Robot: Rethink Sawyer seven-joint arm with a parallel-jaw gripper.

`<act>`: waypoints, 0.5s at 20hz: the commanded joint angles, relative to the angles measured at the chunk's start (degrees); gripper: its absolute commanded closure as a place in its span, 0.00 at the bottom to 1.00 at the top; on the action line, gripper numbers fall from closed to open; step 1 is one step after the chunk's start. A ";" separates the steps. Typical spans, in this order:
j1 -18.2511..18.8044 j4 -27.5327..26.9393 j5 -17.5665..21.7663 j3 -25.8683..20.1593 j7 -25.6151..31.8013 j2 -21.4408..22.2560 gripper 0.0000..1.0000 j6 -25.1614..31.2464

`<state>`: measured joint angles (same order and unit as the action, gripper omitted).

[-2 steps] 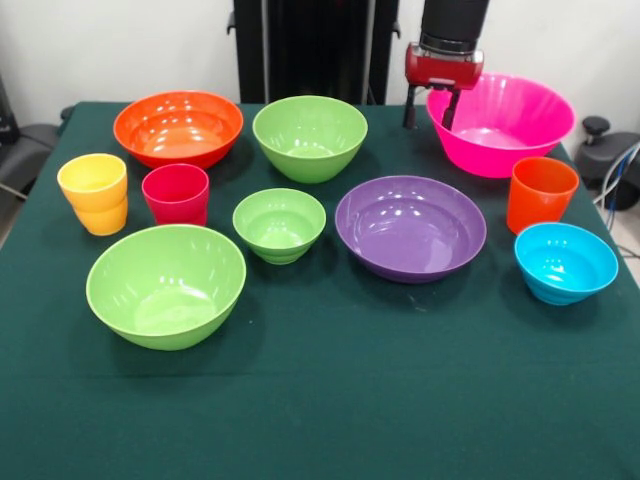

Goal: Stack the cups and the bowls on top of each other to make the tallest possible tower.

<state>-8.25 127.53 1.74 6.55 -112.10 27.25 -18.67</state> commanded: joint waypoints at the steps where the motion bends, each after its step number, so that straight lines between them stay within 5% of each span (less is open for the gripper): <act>1: -0.04 -6.41 -1.55 -3.95 -8.36 -2.83 0.00 0.81; 10: -0.45 -6.73 -2.10 -3.24 -8.23 -3.05 0.00 0.93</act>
<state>-8.25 127.50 1.73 6.60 -112.10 27.25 -18.67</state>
